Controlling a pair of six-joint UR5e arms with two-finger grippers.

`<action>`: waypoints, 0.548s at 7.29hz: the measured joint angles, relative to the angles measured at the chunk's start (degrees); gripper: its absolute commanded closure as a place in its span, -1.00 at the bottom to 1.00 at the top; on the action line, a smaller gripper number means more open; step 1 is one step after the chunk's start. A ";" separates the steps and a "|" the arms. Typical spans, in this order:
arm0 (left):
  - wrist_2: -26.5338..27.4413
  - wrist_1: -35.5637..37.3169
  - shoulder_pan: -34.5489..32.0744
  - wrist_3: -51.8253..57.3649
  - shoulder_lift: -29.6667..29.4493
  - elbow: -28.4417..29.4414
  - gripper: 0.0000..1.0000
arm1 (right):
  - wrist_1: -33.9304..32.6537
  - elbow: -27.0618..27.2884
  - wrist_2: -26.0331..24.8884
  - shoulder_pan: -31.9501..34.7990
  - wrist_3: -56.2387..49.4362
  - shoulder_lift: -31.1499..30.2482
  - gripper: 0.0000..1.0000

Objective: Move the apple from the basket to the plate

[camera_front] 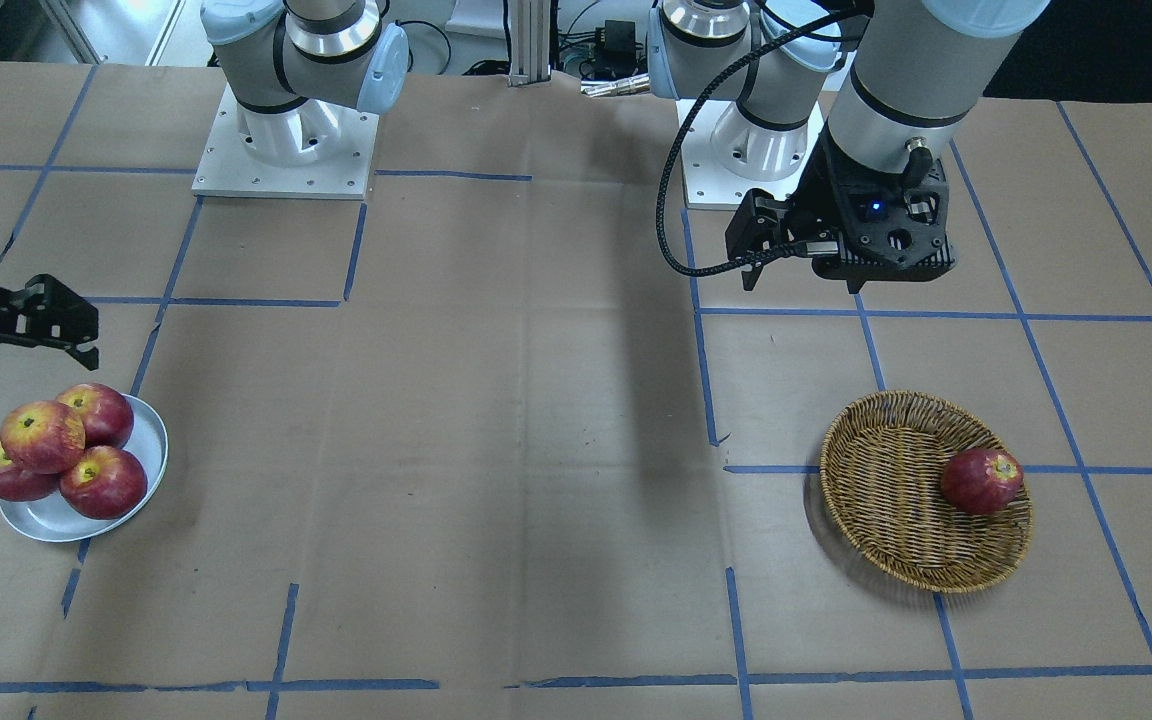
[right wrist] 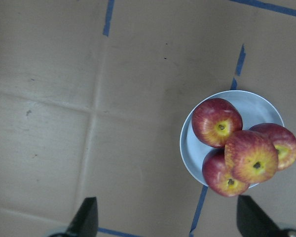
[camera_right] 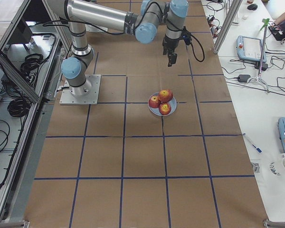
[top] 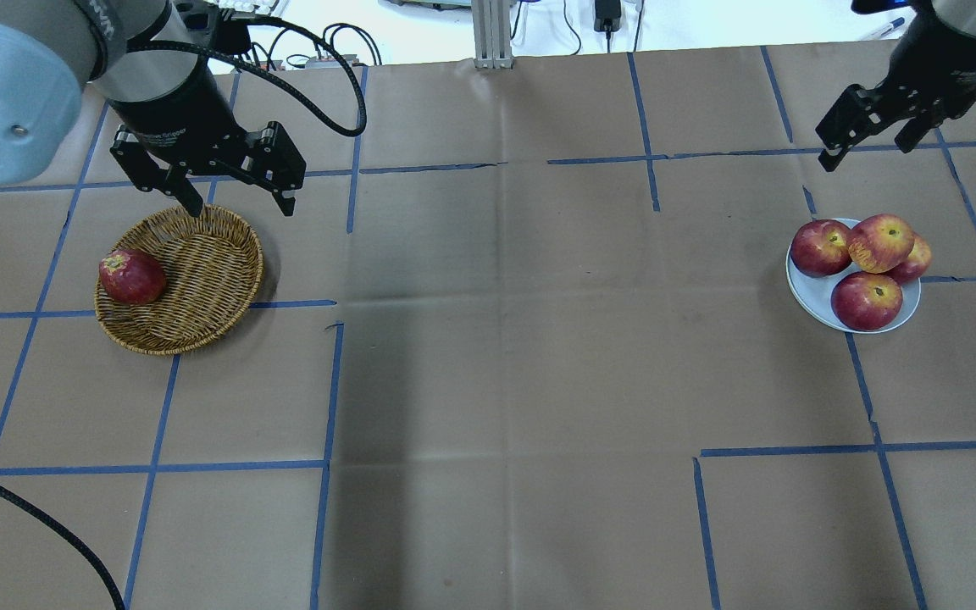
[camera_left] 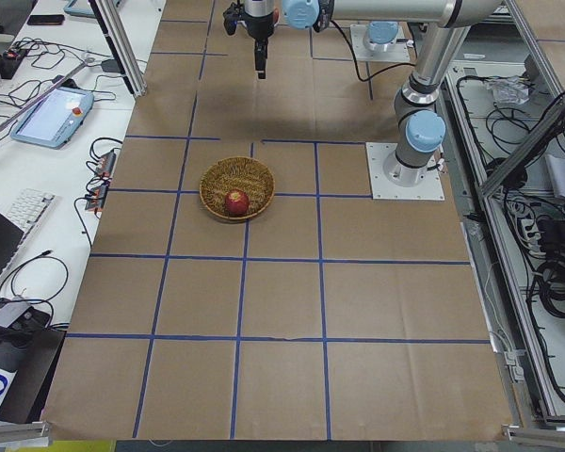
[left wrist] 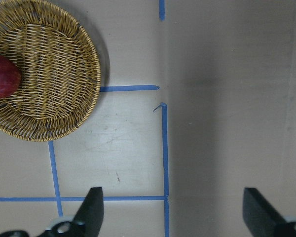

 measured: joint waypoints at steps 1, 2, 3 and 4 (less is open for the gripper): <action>0.00 0.00 0.00 0.02 0.00 0.00 -0.98 | 1.79 0.40 -0.10 3.48 5.52 -1.99 -0.99; 0.02 0.00 0.00 0.05 -0.01 0.00 -0.98 | 2.67 1.17 -0.31 7.01 9.92 -3.69 -0.99; 0.04 0.00 0.01 0.04 -0.05 0.00 -0.98 | 2.94 1.97 -0.40 9.62 12.93 -5.02 -0.99; 0.02 0.00 0.05 -0.03 -0.07 0.00 -0.98 | 2.76 3.04 -0.38 11.15 14.83 -5.73 -0.99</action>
